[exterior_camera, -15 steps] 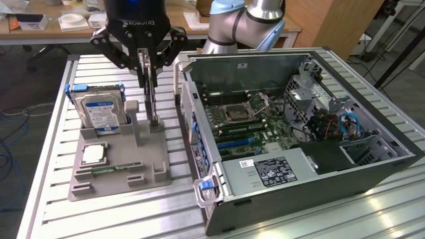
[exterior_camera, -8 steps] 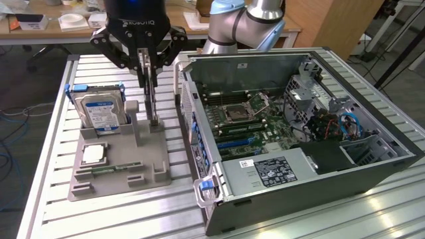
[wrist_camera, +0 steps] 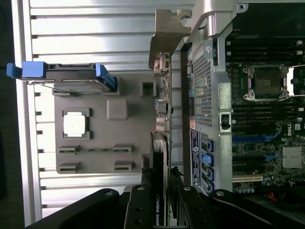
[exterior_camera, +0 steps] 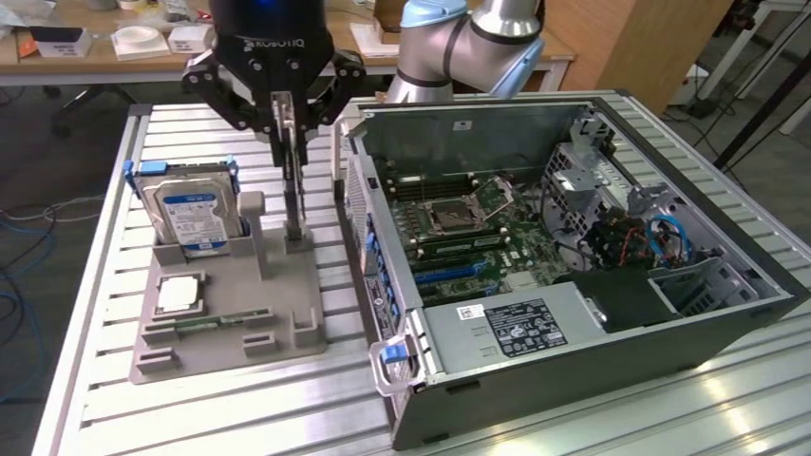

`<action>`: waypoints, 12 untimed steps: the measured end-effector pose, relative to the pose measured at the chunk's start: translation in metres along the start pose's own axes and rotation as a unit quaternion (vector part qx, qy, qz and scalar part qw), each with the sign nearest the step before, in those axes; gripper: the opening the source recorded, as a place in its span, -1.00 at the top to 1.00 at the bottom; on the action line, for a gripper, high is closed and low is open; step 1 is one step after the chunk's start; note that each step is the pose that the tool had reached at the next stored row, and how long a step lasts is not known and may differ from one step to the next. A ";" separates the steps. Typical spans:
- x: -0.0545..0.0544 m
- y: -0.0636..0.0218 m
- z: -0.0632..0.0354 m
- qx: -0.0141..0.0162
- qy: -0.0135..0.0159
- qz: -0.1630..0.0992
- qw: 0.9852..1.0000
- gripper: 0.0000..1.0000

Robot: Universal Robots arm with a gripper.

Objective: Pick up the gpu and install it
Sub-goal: 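Pick up the gpu and move the gpu toward the slot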

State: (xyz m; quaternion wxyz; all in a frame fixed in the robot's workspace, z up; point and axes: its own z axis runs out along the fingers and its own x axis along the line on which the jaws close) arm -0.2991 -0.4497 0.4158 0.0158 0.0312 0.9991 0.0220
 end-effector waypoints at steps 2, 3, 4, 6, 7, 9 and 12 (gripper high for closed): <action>-0.002 0.0001 0.0000 0.000 0.000 0.000 1.000 0.48; -0.003 0.0002 0.0001 0.000 0.000 0.000 1.000 0.48; -0.003 0.0002 0.0001 0.000 0.000 0.000 1.000 0.48; -0.005 0.0003 0.0001 0.000 0.000 0.000 1.000 0.48; -0.005 0.0003 0.0001 0.000 0.000 0.000 1.000 0.48; -0.007 0.0004 0.0002 0.000 0.000 0.000 1.000 0.48; -0.008 0.0005 0.0003 0.000 0.000 0.000 1.000 0.48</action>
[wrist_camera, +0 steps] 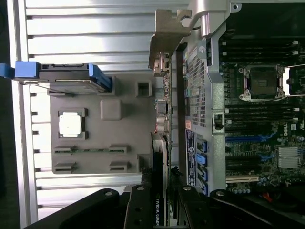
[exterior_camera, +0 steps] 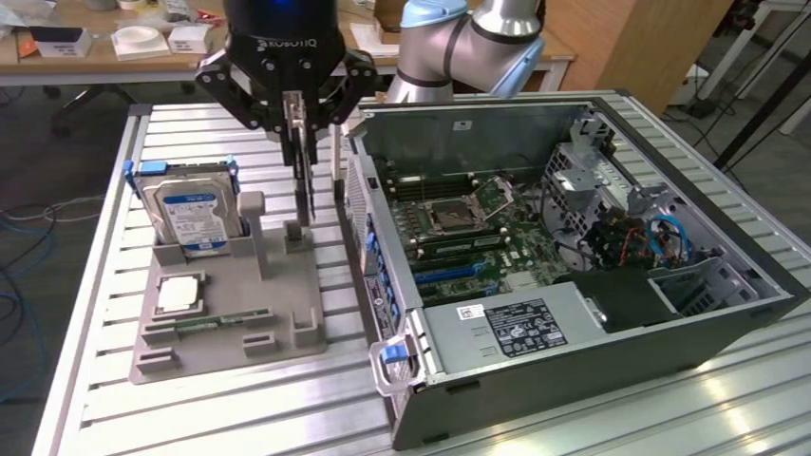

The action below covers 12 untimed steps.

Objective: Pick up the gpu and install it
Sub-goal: 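Pick up the gpu and move the gpu toward the slot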

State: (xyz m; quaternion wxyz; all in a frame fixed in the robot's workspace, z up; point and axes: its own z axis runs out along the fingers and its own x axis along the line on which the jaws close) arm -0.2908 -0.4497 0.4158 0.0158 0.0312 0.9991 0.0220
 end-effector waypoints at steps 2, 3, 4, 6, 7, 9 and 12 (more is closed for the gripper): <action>-0.001 0.0001 0.0000 0.000 0.000 0.000 1.000 0.48; -0.002 0.0001 0.0000 0.000 0.000 0.000 1.000 0.48; -0.002 0.0002 0.0000 0.000 0.000 0.000 1.000 0.48; -0.003 0.0002 0.0001 0.000 0.000 0.000 1.000 0.48; -0.004 0.0002 0.0001 0.000 0.000 0.000 1.000 0.48; -0.005 0.0003 0.0002 0.000 0.000 0.000 1.000 0.48; -0.006 0.0004 0.0002 0.000 0.000 0.000 1.000 0.48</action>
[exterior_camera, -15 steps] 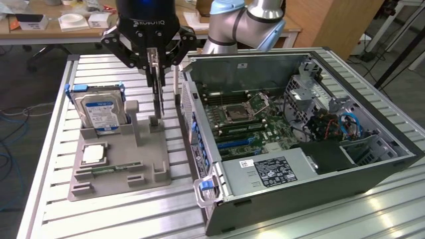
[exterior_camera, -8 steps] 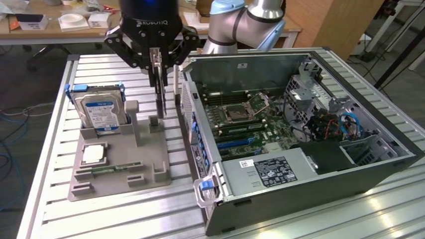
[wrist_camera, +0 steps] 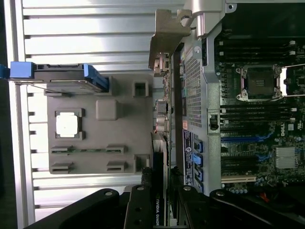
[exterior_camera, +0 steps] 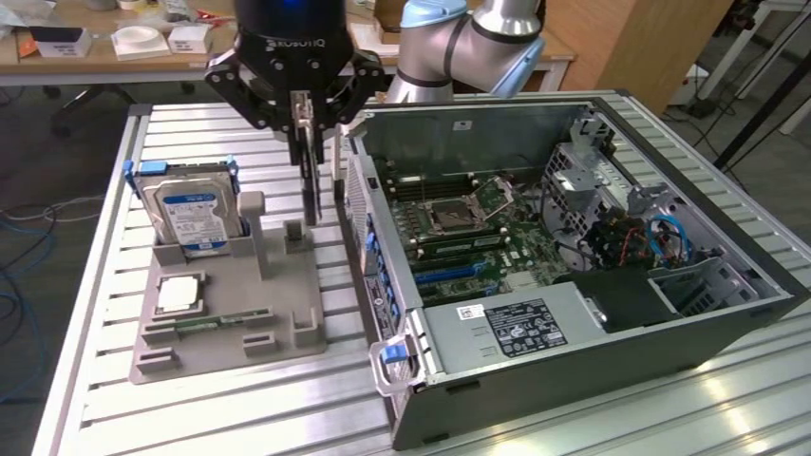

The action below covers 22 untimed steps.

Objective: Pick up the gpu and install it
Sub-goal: 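Pick up the gpu and move the gpu toward the slot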

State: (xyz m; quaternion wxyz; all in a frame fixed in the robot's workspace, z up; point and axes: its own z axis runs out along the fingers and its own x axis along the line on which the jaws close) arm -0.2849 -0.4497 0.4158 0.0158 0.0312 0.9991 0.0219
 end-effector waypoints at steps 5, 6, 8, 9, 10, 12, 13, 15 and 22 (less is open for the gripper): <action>-0.002 0.0001 0.0001 0.000 0.000 0.000 1.000 0.48; -0.003 0.0001 0.0001 0.000 0.000 0.000 1.000 0.48; -0.003 0.0002 0.0001 0.000 0.000 0.000 1.000 0.48; -0.004 0.0002 0.0001 0.000 0.000 0.000 1.000 0.48; -0.004 0.0003 0.0001 0.000 0.000 0.000 1.000 0.48; -0.005 0.0003 0.0002 0.000 0.000 0.000 1.000 0.48; -0.006 0.0003 0.0002 0.000 0.000 0.000 1.000 0.48; -0.006 0.0004 0.0002 0.000 0.000 0.000 1.000 0.48; -0.010 0.0006 0.0003 0.000 0.000 0.000 1.000 0.48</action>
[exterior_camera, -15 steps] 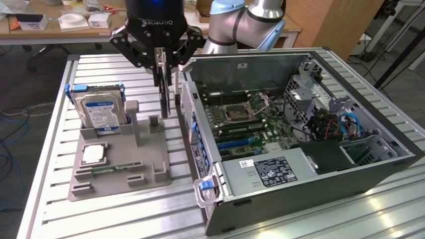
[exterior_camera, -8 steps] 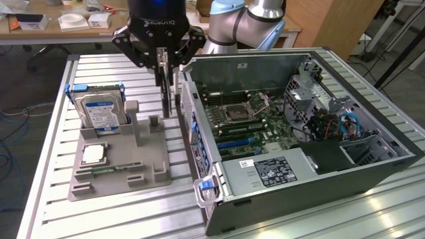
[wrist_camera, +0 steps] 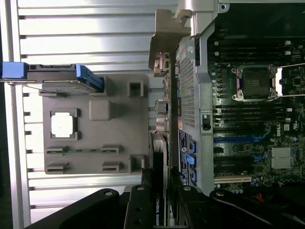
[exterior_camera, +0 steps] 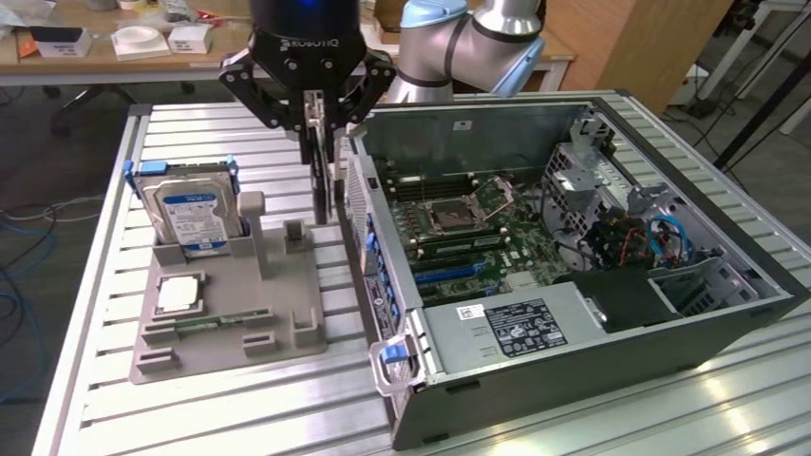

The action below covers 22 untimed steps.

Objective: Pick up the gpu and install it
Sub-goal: 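Pick up the gpu and move the gpu toward the slot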

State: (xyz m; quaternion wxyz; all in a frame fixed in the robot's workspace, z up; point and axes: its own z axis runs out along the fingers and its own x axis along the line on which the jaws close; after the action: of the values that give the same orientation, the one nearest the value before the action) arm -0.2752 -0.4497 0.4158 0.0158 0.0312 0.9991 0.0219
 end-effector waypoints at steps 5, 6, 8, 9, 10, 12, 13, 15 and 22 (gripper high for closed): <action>-0.004 0.0003 0.0001 0.000 0.000 0.000 1.000 0.48; -0.006 0.0003 0.0002 0.000 0.000 0.000 1.000 0.48; -0.008 0.0005 0.0003 0.000 0.000 0.000 1.000 0.48; -0.009 0.0006 0.0003 0.000 0.000 0.000 1.000 0.48; -0.011 0.0006 0.0004 0.000 0.000 0.000 1.000 0.48; -0.013 0.0008 0.0005 0.000 0.000 0.000 1.000 0.48; -0.014 0.0008 0.0005 0.000 0.000 0.000 1.000 0.48; -0.015 0.0009 0.0005 0.000 0.000 0.000 1.000 0.48; -0.020 0.0013 0.0007 0.000 0.000 0.000 1.000 0.48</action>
State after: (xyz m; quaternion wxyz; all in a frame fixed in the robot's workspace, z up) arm -0.2548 -0.4497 0.4158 0.0158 0.0312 0.9991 0.0219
